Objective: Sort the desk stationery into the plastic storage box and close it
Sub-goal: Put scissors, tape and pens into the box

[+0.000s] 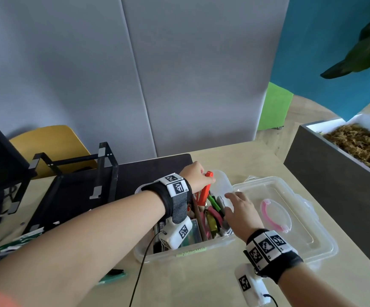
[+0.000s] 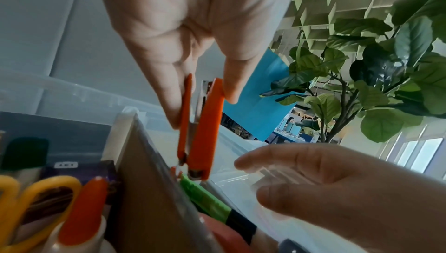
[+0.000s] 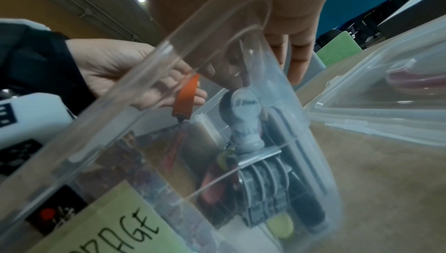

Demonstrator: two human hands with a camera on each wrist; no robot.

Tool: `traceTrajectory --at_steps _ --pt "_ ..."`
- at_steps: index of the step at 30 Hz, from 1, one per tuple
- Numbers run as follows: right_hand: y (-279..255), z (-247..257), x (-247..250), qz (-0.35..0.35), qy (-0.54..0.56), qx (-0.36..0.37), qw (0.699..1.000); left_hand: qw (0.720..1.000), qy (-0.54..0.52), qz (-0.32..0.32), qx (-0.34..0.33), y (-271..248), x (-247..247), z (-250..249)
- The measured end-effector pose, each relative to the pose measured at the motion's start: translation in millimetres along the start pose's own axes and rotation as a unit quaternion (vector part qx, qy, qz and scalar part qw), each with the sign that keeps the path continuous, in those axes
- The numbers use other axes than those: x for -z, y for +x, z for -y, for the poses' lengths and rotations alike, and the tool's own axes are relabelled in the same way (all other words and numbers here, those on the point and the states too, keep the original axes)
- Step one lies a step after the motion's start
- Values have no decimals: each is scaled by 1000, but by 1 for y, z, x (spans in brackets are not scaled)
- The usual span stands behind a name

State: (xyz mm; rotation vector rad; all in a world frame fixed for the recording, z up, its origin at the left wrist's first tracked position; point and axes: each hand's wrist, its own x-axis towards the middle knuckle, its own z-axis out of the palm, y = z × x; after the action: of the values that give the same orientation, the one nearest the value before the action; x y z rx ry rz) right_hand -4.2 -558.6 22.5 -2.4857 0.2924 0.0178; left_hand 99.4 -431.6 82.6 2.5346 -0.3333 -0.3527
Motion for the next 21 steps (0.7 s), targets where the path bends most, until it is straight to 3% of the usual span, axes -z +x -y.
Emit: traceTrajectory --at_steps 5,10,21 --pt "-1 0 0 -5 11 1 1000 993 120 7 -15 4 -5 0" --pt "-1 -1 -1 -8 13 5 1000 959 277 48 -44 5 -13 3" --pt "0 -1 -1 -6 15 3 1000 952 294 89 -9 17 -15 -1"
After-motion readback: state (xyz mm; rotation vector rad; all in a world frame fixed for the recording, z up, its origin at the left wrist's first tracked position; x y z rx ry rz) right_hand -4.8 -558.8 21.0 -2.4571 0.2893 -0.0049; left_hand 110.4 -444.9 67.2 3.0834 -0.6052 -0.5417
